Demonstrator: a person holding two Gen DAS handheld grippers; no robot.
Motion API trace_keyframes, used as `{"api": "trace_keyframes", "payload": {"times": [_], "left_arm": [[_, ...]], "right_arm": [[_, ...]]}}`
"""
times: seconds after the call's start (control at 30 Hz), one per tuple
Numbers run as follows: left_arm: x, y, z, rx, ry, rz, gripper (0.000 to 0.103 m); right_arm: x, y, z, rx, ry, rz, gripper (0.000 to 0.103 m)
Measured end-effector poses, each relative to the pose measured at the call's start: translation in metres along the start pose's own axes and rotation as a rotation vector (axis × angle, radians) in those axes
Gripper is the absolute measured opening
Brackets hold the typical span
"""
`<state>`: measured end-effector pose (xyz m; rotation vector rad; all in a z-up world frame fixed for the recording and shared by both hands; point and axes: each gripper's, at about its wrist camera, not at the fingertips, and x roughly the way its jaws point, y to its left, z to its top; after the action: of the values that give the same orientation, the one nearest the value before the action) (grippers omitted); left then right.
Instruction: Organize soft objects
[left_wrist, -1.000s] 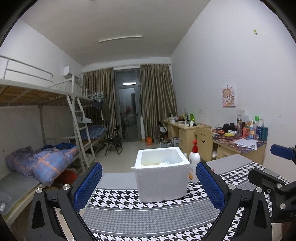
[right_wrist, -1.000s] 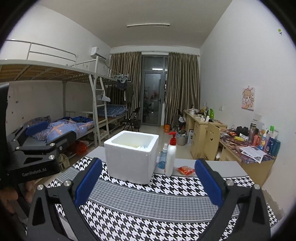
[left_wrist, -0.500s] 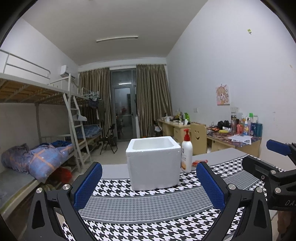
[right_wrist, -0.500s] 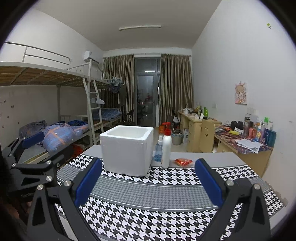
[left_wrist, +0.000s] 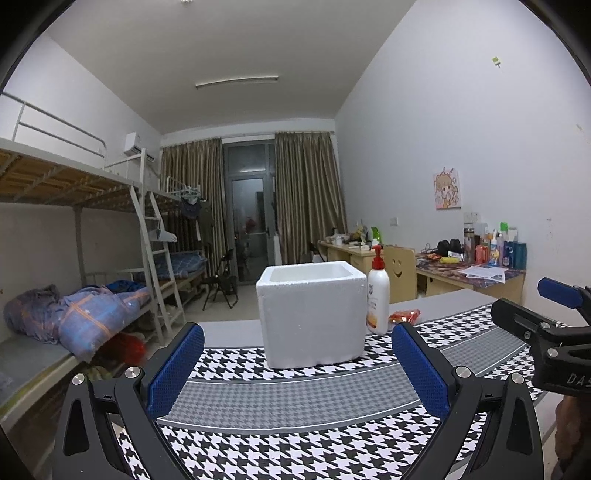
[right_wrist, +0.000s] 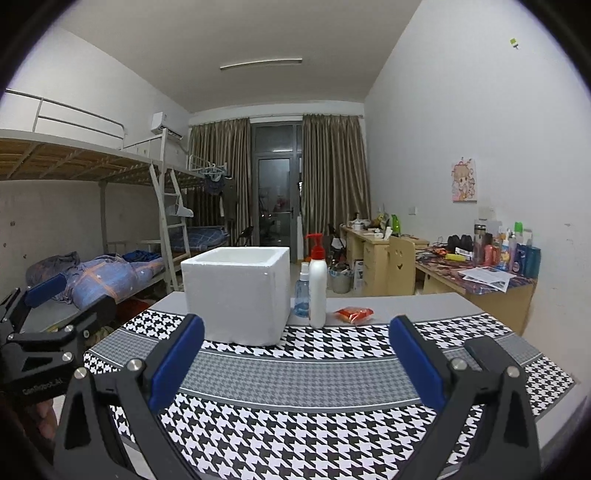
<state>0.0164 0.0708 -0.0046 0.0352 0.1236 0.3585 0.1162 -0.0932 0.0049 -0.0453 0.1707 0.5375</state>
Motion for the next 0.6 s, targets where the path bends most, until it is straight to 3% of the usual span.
{"api": "trace_keyframes", "payload": {"times": [0.6], "left_arm": [[0.013, 0.003, -0.013, -0.011, 0.051, 0.005, 0.102]], "right_arm": [[0.007, 0.003, -0.012, 0.002, 0.045, 0.007, 0.102]]}}
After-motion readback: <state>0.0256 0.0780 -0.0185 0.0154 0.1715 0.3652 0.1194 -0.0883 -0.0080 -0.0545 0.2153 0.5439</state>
